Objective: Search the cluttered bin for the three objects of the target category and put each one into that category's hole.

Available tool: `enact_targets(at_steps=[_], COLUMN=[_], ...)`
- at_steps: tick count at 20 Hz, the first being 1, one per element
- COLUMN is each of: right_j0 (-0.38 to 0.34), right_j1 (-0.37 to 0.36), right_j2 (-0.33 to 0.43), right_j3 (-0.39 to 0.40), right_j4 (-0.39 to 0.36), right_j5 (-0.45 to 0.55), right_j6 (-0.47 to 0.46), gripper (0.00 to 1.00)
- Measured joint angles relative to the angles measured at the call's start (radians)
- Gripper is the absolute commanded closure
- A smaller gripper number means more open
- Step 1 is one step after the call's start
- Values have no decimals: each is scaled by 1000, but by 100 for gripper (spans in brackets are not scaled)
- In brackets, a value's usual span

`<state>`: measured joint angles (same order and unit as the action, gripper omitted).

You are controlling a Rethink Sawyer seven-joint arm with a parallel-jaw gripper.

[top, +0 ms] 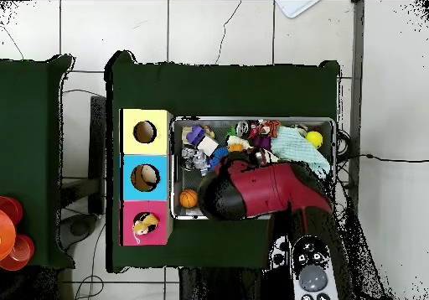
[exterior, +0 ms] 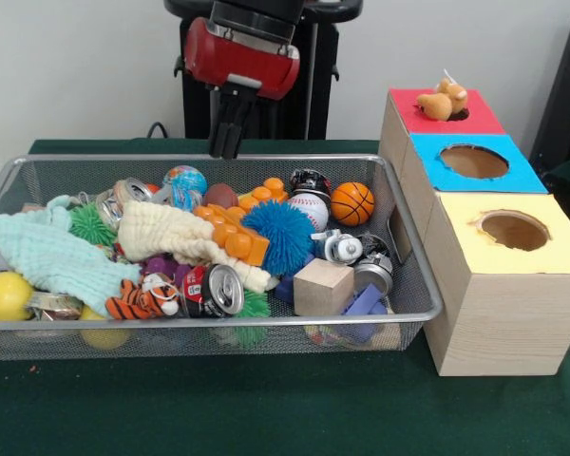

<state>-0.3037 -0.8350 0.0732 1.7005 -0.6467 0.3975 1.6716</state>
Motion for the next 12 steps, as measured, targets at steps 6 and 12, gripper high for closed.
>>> enact_targets(at_steps=[6,12], right_j0=[-18,-61], right_j1=[4,29], right_j2=[13,46], right_j3=[-12,-44], right_j4=[-37,-76], right_j5=[-24,-40], right_j6=[0,0], gripper=[100,100])
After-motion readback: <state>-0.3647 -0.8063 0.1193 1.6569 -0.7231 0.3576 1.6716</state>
